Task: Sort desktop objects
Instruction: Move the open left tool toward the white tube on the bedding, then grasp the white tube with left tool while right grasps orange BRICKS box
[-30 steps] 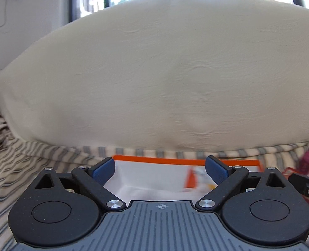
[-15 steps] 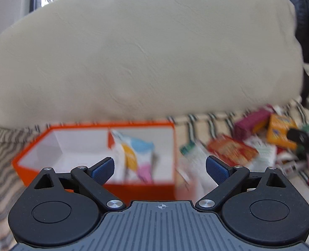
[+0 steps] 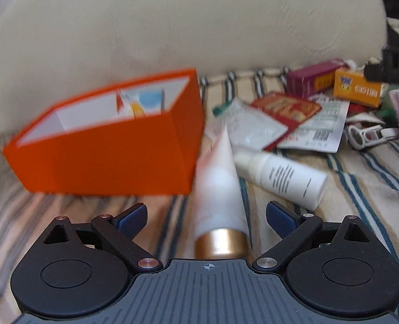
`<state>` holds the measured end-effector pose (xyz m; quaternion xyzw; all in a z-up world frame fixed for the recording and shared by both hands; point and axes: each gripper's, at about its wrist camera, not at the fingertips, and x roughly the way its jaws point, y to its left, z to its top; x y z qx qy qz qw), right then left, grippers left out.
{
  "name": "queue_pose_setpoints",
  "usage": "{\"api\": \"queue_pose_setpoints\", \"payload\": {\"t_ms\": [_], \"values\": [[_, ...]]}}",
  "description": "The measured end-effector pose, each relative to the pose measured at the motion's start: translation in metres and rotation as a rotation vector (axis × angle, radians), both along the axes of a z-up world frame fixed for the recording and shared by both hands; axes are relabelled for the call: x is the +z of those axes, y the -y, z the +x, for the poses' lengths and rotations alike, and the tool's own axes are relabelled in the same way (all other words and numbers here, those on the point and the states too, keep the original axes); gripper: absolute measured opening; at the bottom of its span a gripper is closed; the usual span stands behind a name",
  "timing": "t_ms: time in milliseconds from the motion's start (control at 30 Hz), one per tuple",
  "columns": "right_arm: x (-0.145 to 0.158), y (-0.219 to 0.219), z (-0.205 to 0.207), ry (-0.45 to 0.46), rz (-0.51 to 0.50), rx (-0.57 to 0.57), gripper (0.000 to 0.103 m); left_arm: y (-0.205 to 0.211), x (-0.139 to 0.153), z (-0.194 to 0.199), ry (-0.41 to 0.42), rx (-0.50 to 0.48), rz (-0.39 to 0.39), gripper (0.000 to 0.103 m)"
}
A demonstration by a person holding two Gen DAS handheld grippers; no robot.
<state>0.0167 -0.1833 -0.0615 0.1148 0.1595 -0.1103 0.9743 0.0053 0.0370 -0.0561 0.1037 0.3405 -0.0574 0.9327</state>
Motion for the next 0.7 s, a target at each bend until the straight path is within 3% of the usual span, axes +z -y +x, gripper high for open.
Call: {"api": "queue_pose_setpoints", "payload": {"t_ms": [167, 533, 700], "values": [[0.0, -0.003, 0.009, 0.022, -0.045, 0.0, 0.1, -0.002, -0.007, 0.008, -0.028, 0.012, -0.018, 0.101], [-0.013, -0.003, 0.056, -0.056, -0.083, -0.121, 0.102, 0.005, -0.007, 0.015, -0.003, 0.0, 0.035, 0.1], [-0.018, 0.004, 0.073, -0.068, -0.058, -0.187, 0.102, -0.003, -0.007, 0.021, -0.028, 0.001, -0.014, 0.1]]}}
